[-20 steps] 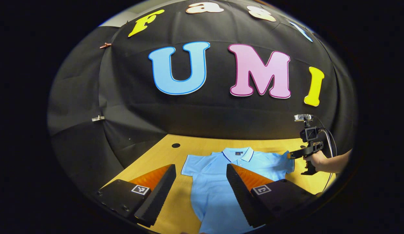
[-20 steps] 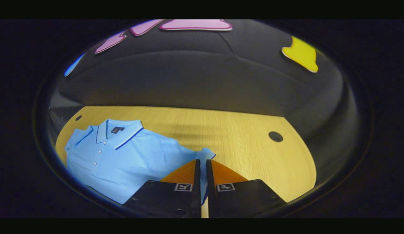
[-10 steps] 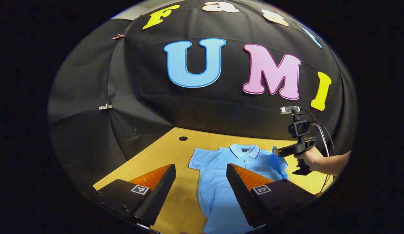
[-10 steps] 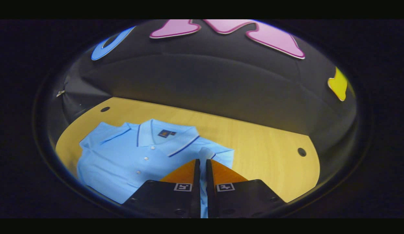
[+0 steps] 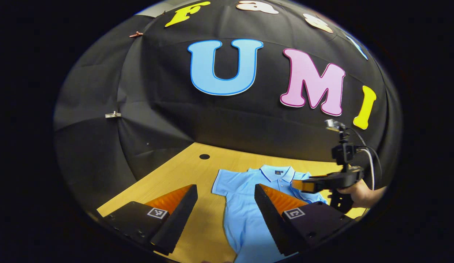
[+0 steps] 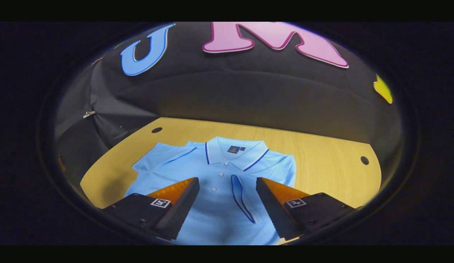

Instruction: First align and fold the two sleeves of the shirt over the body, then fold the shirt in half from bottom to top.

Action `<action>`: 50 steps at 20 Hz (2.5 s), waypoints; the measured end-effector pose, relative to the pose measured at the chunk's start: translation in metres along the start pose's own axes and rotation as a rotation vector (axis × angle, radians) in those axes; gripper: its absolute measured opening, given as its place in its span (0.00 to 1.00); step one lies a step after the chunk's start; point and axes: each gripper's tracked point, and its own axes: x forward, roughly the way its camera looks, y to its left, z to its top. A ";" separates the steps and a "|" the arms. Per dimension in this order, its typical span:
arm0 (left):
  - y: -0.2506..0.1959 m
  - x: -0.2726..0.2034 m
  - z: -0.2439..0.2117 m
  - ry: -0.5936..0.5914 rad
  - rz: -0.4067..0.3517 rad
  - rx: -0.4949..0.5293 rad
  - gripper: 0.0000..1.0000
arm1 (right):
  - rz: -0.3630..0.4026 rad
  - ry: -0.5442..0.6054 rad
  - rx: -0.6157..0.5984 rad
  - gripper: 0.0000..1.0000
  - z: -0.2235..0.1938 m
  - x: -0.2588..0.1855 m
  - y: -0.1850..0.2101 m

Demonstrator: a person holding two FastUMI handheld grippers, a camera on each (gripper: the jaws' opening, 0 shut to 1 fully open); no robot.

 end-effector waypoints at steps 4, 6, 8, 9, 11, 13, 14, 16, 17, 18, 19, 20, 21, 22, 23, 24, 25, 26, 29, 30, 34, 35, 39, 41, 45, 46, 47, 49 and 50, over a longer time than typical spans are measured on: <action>-0.002 0.063 -0.009 0.050 -0.048 -0.012 1.00 | -0.062 -0.062 -0.020 0.98 0.002 -0.050 -0.033; 0.000 0.097 -0.014 0.073 -0.060 -0.028 0.99 | -0.090 -0.094 -0.005 0.98 0.004 -0.071 -0.050; 0.001 0.132 -0.024 0.098 -0.062 -0.035 0.99 | -0.107 -0.113 0.013 0.97 0.005 -0.089 -0.068; 0.003 0.150 -0.030 0.112 -0.053 -0.031 0.98 | -0.120 -0.122 0.020 0.97 0.006 -0.096 -0.077; 0.009 0.188 -0.044 0.139 -0.024 -0.018 0.97 | -0.146 -0.136 0.026 0.98 0.006 -0.109 -0.096; 0.014 0.225 -0.058 0.177 0.021 -0.034 0.97 | -0.187 -0.145 0.016 0.98 0.004 -0.120 -0.117; 0.015 0.242 -0.065 0.195 0.034 -0.055 0.97 | -0.202 -0.148 0.012 0.95 0.002 -0.124 -0.125; 0.013 0.269 -0.077 0.229 0.049 -0.072 0.97 | -0.220 -0.142 0.017 0.98 -0.007 -0.129 -0.135; 0.013 0.279 -0.084 0.249 0.054 -0.052 0.97 | -0.226 -0.137 0.029 0.98 -0.011 -0.128 -0.138; 0.016 0.287 -0.090 0.268 0.062 -0.014 0.97 | -0.225 -0.131 0.044 0.98 -0.015 -0.127 -0.138; 0.017 0.293 -0.099 0.292 0.062 0.029 0.97 | -0.223 -0.123 0.057 0.98 -0.020 -0.126 -0.138; 0.018 0.297 -0.105 0.318 0.064 0.067 0.97 | -0.220 -0.119 0.066 0.98 -0.023 -0.124 -0.137; 0.018 0.298 -0.106 0.330 0.060 0.090 0.97 | -0.217 -0.119 0.070 0.98 -0.025 -0.123 -0.135; 0.016 0.301 -0.102 0.314 0.044 0.091 0.97 | -0.216 -0.119 0.073 0.98 -0.027 -0.122 -0.135; 0.012 0.303 -0.104 0.331 0.023 0.085 0.96 | -0.213 -0.115 0.077 0.98 -0.029 -0.120 -0.134; 0.011 0.304 -0.104 0.336 0.014 0.099 0.91 | -0.208 -0.109 0.086 0.98 -0.032 -0.118 -0.132; 0.009 0.303 -0.106 0.347 -0.011 0.114 0.87 | -0.201 -0.104 0.097 0.97 -0.034 -0.116 -0.131; 0.004 0.302 -0.106 0.354 -0.039 0.127 0.80 | -0.197 -0.100 0.105 0.96 -0.036 -0.115 -0.130; -0.008 0.305 -0.107 0.361 -0.094 0.137 0.40 | -0.197 -0.089 0.120 0.97 -0.042 -0.110 -0.129; -0.009 0.305 -0.107 0.359 -0.099 0.134 0.26 | -0.198 -0.087 0.126 0.98 -0.044 -0.109 -0.130; -0.008 0.305 -0.104 0.347 -0.067 0.135 0.07 | -0.205 -0.087 0.138 0.97 -0.047 -0.109 -0.133; -0.006 0.303 -0.100 0.343 -0.056 0.153 0.06 | -0.209 -0.089 0.138 0.98 -0.048 -0.110 -0.135; -0.036 0.283 -0.069 0.291 -0.085 0.172 0.06 | -0.225 -0.092 0.144 0.98 -0.050 -0.117 -0.141; -0.065 0.267 -0.054 0.265 -0.122 0.159 0.06 | -0.232 -0.090 0.159 0.98 -0.053 -0.121 -0.141; -0.142 0.225 -0.045 0.267 -0.265 0.055 0.06 | -0.243 -0.087 0.181 0.98 -0.059 -0.137 -0.138; -0.162 0.214 -0.045 0.275 -0.307 0.028 0.06 | -0.248 -0.089 0.182 0.98 -0.060 -0.142 -0.137; -0.181 0.203 -0.048 0.288 -0.359 0.000 0.07 | -0.253 -0.089 0.182 0.98 -0.063 -0.147 -0.136; -0.212 0.182 -0.053 0.311 -0.440 -0.056 0.08 | -0.266 -0.084 0.187 0.98 -0.071 -0.157 -0.133; -0.221 0.177 -0.058 0.317 -0.459 -0.075 0.26 | -0.268 -0.080 0.196 0.98 -0.078 -0.162 -0.126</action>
